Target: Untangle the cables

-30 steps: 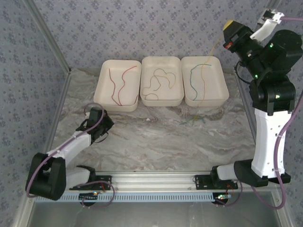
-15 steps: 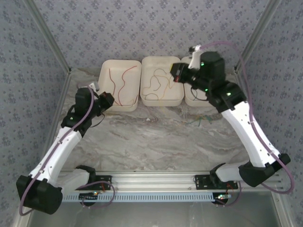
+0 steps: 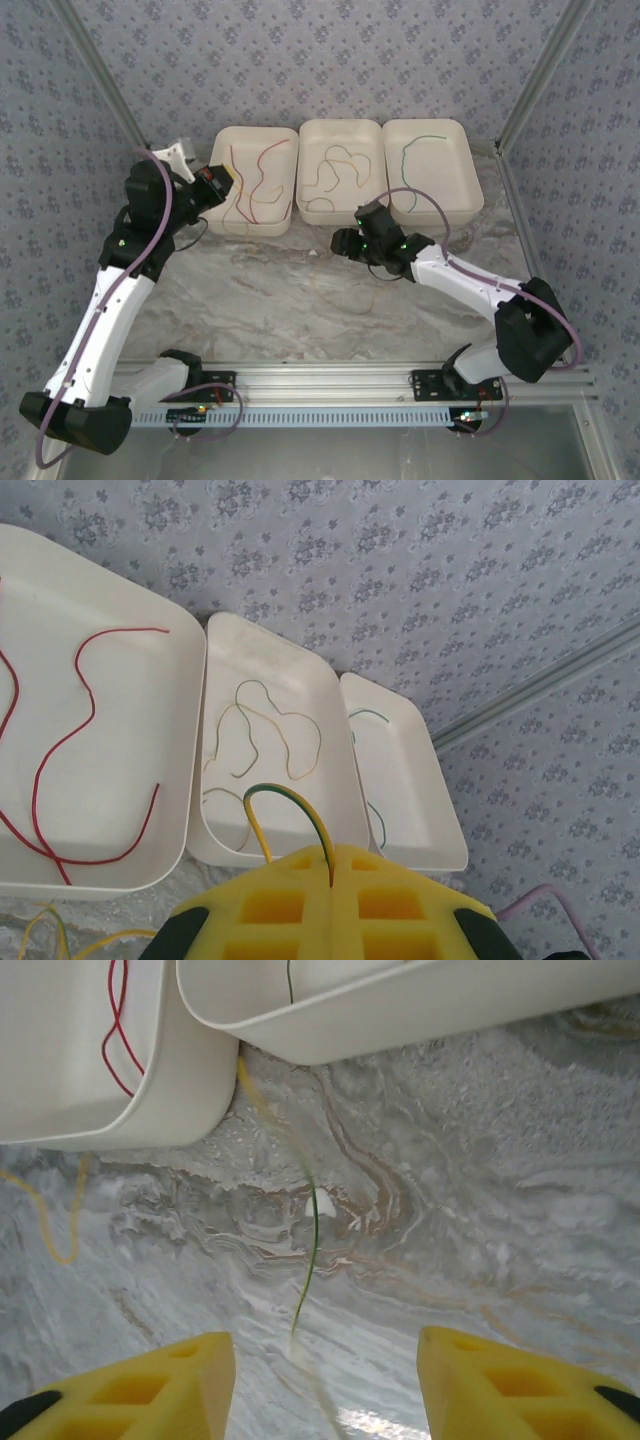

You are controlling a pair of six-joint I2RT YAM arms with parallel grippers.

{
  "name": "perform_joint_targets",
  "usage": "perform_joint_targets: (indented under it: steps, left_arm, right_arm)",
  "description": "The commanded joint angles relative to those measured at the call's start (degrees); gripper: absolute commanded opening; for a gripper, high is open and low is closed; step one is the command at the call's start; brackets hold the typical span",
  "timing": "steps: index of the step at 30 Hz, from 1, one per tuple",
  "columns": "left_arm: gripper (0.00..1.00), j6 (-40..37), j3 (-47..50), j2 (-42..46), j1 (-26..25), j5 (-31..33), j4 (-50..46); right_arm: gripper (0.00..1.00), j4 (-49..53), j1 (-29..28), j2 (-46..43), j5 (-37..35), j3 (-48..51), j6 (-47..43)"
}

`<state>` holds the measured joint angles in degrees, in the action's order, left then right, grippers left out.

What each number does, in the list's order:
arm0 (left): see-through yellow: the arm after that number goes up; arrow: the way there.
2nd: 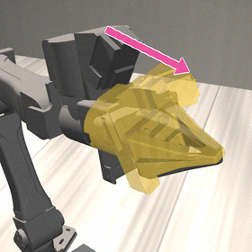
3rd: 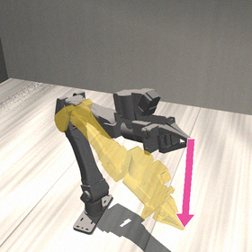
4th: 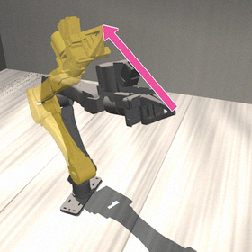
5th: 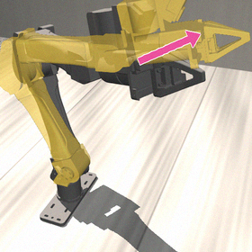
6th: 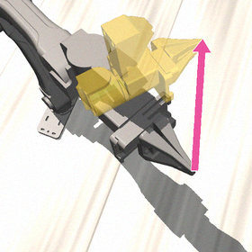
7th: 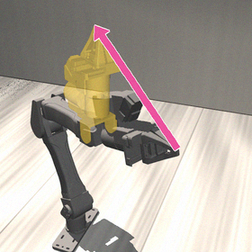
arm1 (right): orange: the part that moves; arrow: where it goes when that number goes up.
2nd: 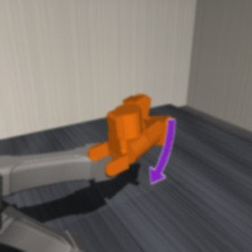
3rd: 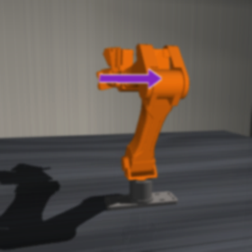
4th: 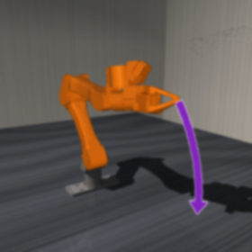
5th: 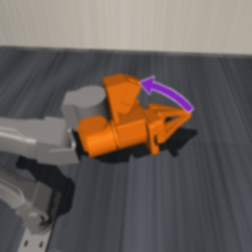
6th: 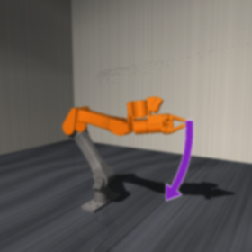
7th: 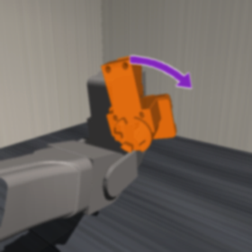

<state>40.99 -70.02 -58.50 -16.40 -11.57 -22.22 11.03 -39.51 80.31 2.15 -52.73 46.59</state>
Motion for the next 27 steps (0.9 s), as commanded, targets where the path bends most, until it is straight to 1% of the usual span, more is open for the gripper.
perform_joint_targets:
  steps: [1, 4, 7, 9, 12, 16, 19, 22, 24, 27]
  left_arm:
    - [0.0, 0.28, 0.72, 1.58, 0.5, -2.31, 1.57]
    - [0.0, 1.07, 2.94, 2.57, 0.5, -3.12, 3.69]
    - [0.0, 1.74, 5.07, 3.41, 0.5, -3.93, 5.67]
    - [0.0, 1.88, 6.24, 3.99, 0.42, -4.28, 6.52]
    - [0.0, 2.17, 8.05, 4.85, 0.41, -4.64, 7.58]
    - [0.0, 2.69, 10.72, 6.25, 0.23, -5.42, 9.35]
    - [0.0, 3.34, 12.69, 7.31, 0.16, -5.52, 10.5]
    - [0.0, 3.61, 13.82, 7.64, -0.11, -5.8, 11.38]
    - [0.0, 3.65, 14.44, 7.94, -0.51, -5.74, 11.74]
    - [0.0, 3.73, 15.18, 8.35, -1.06, -5.7, 12.02]
  right_arm:
    - [0.59, -7.27, -3.3, -6.77, -3.39, -0.74, 4.18]
    - [0.62, -10.03, -6.1, -9.88, -5.26, -0.75, 9.66]
    - [0.66, -12.84, -7.77, -10.62, -5.57, -1.35, 18.64]
    - [0.69, -15.55, -8.29, -9.95, -5.04, -1.51, 24.94]
    - [0.71, -21.54, -8.31, -8.66, -3.89, -1.32, 34.17]
    - [0.74, -25.93, -8.61, -6.33, -2.27, -3.12, 41.96]
    - [0.74, -27.82, -9.67, -3.15, 0.1, -4.48, 47.2]
    - [0.7, -32.64, -11.14, 0.03, 1.25, -4.35, 52.12]
    - [0.67, -34.72, -11.69, 1.45, 1.28, -5.0, 52.89]
    - [0.64, -34.09, -12.11, 2.31, 0.75, -6.86, 51.66]
